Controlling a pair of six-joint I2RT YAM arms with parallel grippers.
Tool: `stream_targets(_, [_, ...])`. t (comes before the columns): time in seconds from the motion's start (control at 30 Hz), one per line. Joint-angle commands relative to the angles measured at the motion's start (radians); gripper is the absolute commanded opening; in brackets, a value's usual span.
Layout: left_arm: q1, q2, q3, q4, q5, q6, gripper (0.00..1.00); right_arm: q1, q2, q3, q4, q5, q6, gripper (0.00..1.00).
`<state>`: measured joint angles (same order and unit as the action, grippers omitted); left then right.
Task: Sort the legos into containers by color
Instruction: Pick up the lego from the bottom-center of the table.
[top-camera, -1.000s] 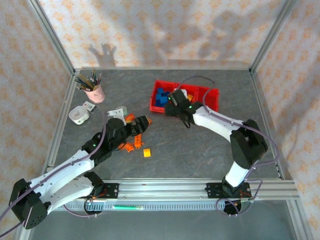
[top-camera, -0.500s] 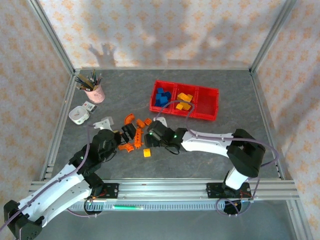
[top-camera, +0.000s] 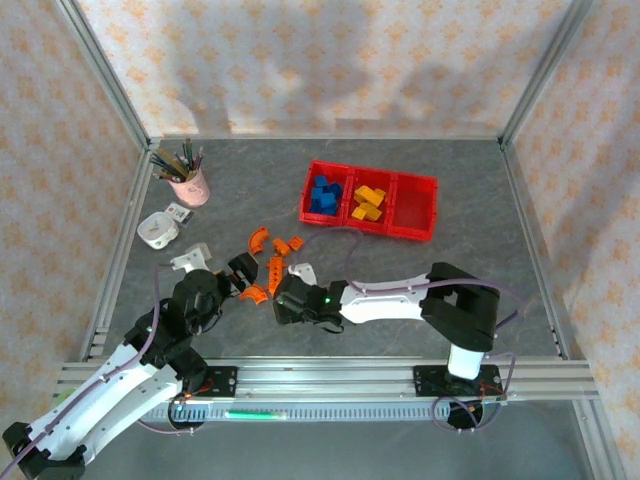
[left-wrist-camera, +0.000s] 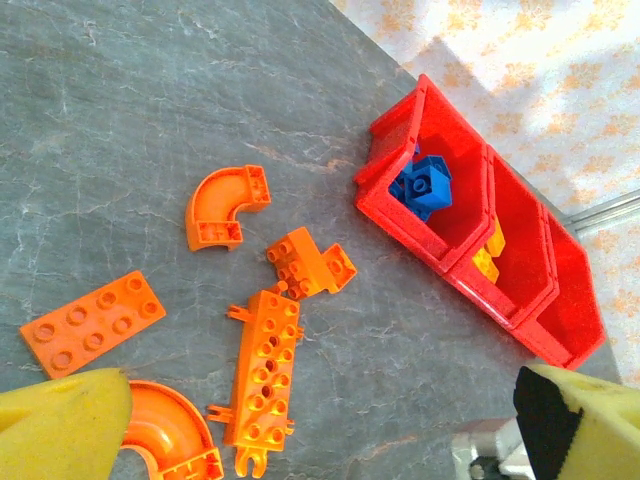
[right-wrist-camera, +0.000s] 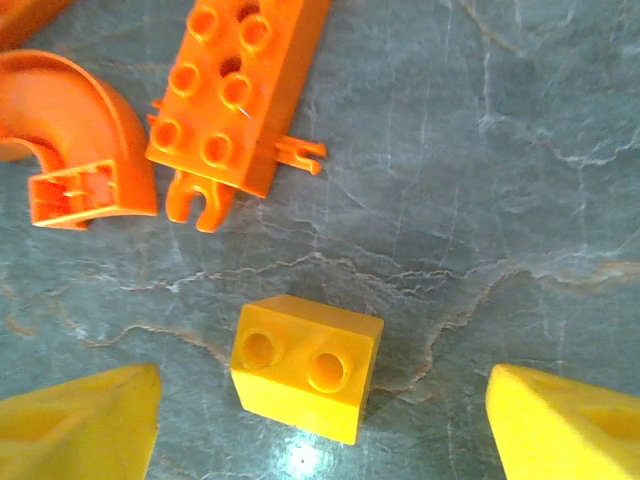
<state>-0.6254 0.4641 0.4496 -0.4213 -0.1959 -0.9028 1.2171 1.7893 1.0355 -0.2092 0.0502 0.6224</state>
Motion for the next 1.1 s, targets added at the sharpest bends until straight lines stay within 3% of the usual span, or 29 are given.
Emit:
stream_targets(0.0, [0.01, -0.009, -0.012, -0.037, -0.023, -0.015, 0.99, 0.009, 0.033, 0.046, -0.005, 0.061, 0.022, 0.8])
stream_targets(0.37, [0.01, -0.011, -0.014, -0.04, -0.027, -0.01, 0.99, 0.01, 0.112, 0.09, -0.003, 0.107, 0.019, 0.66])
stream_targets(0.53, [0.012, -0.013, -0.015, -0.036, -0.025, -0.008, 0.99, 0.009, 0.123, 0.089, -0.003, 0.116, 0.017, 0.54])
stream_targets(0.8, [0.012, 0.001, -0.014, -0.013, -0.005, -0.001, 0.99, 0.009, 0.055, 0.045, 0.042, 0.094, 0.028, 0.38])
stream_targets(1.07, [0.012, 0.042, -0.001, 0.044, 0.028, 0.017, 0.99, -0.008, -0.06, -0.008, 0.033, 0.12, 0.046, 0.31])
